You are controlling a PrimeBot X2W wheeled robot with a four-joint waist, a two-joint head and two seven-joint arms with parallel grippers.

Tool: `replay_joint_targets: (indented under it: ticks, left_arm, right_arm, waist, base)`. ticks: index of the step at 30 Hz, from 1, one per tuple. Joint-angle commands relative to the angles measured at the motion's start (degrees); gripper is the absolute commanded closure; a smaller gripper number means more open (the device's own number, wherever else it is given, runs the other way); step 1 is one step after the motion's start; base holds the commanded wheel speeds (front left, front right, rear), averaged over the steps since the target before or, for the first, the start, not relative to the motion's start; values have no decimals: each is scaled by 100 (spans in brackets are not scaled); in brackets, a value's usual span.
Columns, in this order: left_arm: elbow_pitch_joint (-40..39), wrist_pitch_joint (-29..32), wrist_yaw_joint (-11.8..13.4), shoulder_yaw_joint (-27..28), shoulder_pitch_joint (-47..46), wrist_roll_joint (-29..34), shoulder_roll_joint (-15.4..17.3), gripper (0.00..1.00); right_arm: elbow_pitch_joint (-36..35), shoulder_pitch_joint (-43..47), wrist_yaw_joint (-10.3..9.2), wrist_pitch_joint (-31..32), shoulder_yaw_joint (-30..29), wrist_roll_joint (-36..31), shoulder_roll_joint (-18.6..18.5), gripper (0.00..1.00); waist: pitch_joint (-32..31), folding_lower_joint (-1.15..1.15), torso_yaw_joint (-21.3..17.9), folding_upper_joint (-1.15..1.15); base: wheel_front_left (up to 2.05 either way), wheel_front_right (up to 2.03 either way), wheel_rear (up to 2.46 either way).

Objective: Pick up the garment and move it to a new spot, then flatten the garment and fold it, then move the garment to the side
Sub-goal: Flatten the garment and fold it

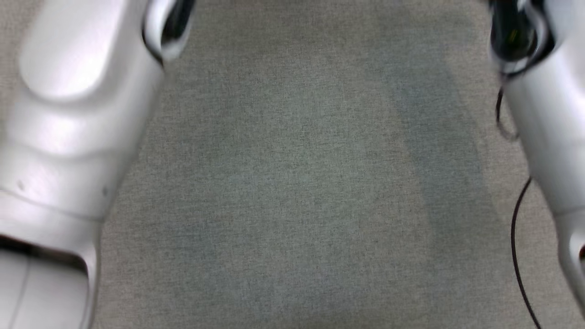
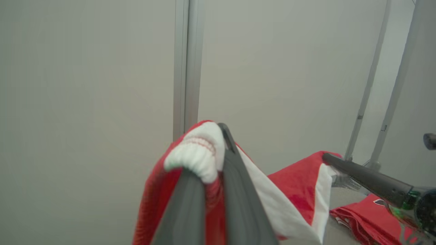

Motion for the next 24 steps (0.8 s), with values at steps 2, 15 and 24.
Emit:
replay_joint_targets:
  ticks: [2,15,24]
  left_arm:
    - [-346,-19,-4,133,923,138,83,100]
    - [-2144,-18,327,766,4792,560,208,100]
    - [-2637,-18,383,574,6572,689,45,100]
  right_arm:
    - [-267,676,3,-39,186,215,-119,100]
    - [-1489,3708,3,-49,504,541,-649,100]
    - [-2281,5843,3,-48,26,661,-873,100]
  waist:
    - [-116,0,-40,-1]
    - [-941,0,-141,-1]
    - [-1525,0,129,-1]
  base:
    - [0,0,0]
    - [0,0,0]
    - [0,0,0]
